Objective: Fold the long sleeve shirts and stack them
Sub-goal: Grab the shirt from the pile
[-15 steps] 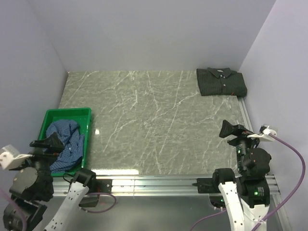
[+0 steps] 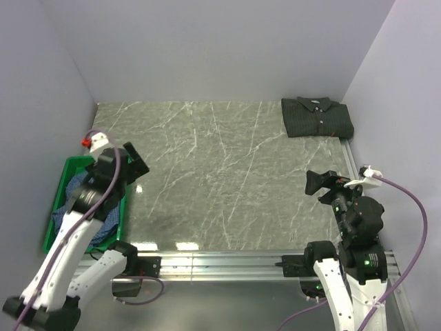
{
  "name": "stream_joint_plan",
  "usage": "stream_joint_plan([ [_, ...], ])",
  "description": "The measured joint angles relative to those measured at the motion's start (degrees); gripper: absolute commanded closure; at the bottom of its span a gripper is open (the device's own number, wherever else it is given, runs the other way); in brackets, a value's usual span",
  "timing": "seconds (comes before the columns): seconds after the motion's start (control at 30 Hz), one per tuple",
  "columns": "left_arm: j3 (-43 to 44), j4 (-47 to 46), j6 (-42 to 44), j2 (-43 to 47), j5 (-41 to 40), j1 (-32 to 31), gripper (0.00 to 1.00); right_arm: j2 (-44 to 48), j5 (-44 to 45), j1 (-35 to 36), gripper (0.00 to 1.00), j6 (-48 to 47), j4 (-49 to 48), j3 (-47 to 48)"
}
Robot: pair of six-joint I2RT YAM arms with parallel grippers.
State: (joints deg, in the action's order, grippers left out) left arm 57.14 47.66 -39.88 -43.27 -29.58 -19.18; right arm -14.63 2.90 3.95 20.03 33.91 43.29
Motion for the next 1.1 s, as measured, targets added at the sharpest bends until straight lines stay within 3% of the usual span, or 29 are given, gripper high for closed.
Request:
stream_joint_plan([
  [0.2, -1.40, -4.09, -0.17, -10.95, 1.36, 8.98, 0.01, -1.42, -5.95, 0.04, 0.02, 0.04, 0.92, 0.11],
  [0.4, -6.40, -9.51, 0.20, -16.33, 2.80, 24.15, 0.01, -1.44, -10.03, 0.55, 0.02, 0.55, 0.83, 0.11],
  [0.73, -14.01, -17.88, -4.92, -22.99, 2.82, 42.12, 0.01, -1.44, -11.56, 3.93, 0.02, 0.42, 0.72, -0.15],
  [1.0, -14.05, -24.22, -7.48, -34.95, 7.63, 49.62, 0.01, -1.42, -12.72, 4.44, 0.02, 0.02, 0.72, -0.98],
  [1.1, -13.18, -24.90, -7.30, -38.64, 8.02, 50.27, 0.12, -1.40, -12.90, 4.46, 0.03, 0.00, 0.55, -1.46],
])
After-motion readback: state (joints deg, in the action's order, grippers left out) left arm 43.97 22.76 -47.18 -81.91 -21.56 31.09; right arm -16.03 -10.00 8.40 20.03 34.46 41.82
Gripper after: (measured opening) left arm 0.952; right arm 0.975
